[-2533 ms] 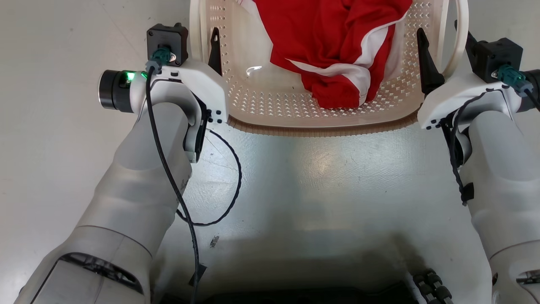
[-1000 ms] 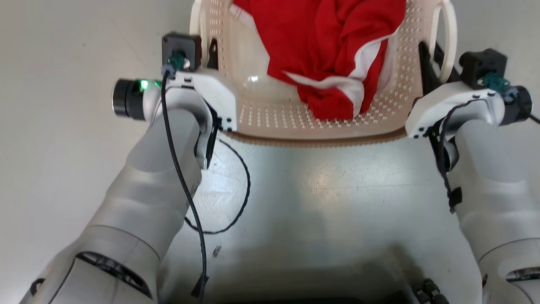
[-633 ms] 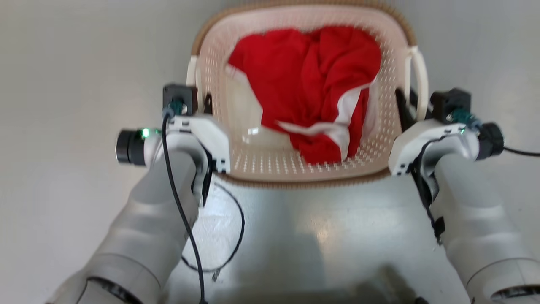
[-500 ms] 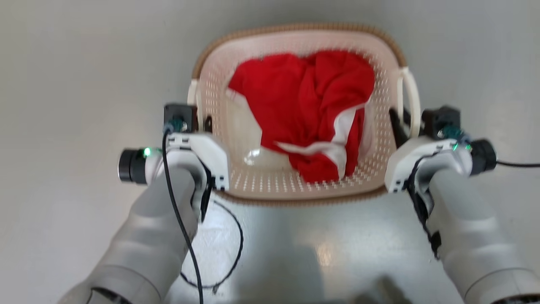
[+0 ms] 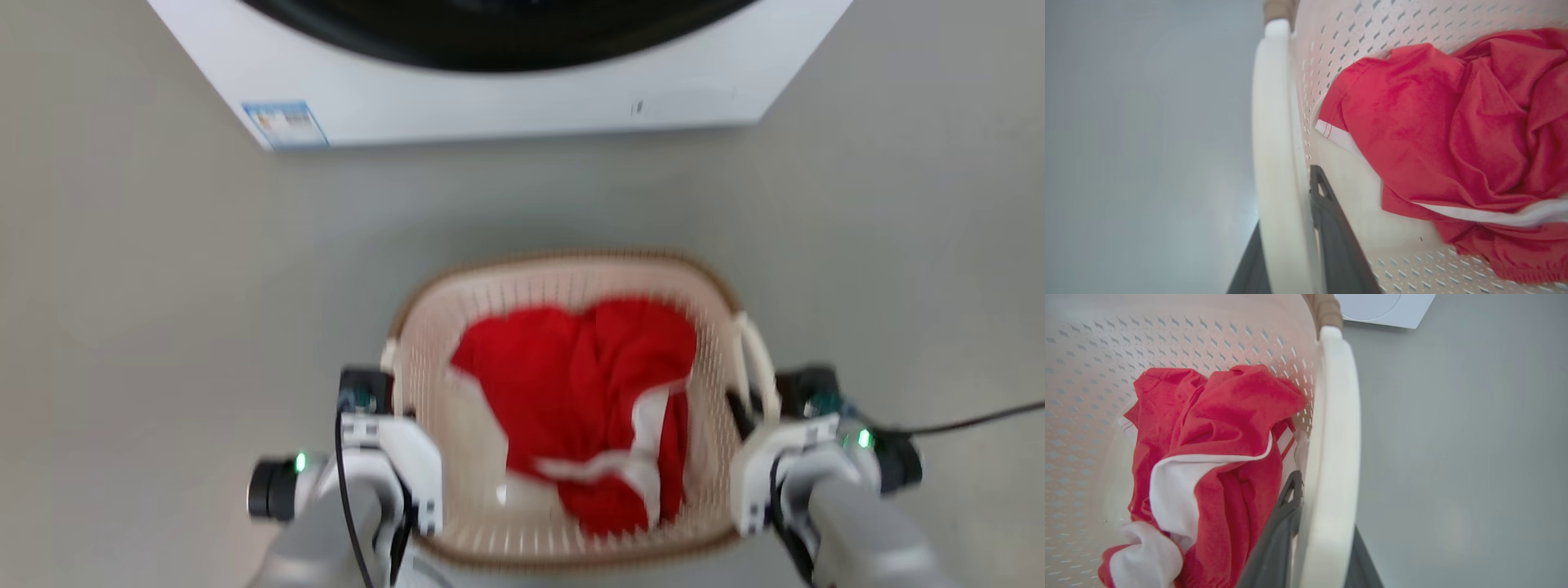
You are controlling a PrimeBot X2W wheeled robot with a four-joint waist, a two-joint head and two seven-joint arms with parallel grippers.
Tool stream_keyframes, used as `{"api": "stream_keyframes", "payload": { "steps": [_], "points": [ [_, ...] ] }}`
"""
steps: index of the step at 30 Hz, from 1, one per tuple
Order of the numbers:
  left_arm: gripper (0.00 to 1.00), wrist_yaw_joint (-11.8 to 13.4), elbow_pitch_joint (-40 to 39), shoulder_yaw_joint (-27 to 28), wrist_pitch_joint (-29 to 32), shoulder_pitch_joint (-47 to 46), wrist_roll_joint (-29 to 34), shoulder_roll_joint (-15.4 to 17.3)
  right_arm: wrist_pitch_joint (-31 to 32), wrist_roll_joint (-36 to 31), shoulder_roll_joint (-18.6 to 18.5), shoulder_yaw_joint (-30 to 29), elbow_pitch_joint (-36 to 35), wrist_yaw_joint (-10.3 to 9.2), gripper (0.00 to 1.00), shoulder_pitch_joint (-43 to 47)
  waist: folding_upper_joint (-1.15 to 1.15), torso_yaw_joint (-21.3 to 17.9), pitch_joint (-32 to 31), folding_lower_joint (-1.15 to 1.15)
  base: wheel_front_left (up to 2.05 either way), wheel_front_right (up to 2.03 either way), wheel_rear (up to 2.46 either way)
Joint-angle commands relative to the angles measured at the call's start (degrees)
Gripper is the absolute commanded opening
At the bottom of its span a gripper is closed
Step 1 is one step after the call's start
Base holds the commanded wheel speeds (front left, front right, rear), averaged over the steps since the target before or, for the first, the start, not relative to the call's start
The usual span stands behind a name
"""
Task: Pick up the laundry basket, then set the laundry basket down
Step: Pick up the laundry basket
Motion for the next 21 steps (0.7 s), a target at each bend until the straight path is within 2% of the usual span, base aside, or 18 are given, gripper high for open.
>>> {"api": "stream_keyframes", "payload": {
  "steps": [1,5,12,21],
  "points": [
    [0.00,0.08,-0.65,-0.33,0.16,1.51,-0.02,1.56,0.43,0.85,0.23,3.25,-0.40,0.44,0.00,2.90,0.00,-0.12,-5.05,0.00,0.00,0.00,0.00],
    [0.00,-0.01,-0.82,-2.83,2.36,5.19,-1.40,1.56,2.87,5.20,0.23,9.30,-1.64,0.44,0.00,6.82,0.00,-0.29,-9.65,0.00,0.00,0.00,0.00],
    [0.00,-0.06,-0.62,-6.20,4.39,10.02,-3.74,1.56,5.69,11.65,0.23,16.43,-2.83,0.44,0.00,11.28,0.00,-0.17,-16.38,0.00,0.00,0.00,0.00],
    [0.00,-0.89,-0.27,-9.00,6.65,14.57,-6.25,1.56,8.86,17.07,0.23,21.16,-2.88,0.44,0.00,14.57,0.00,-0.18,-22.73,0.00,0.00,0.00,0.00]
  ]
}}
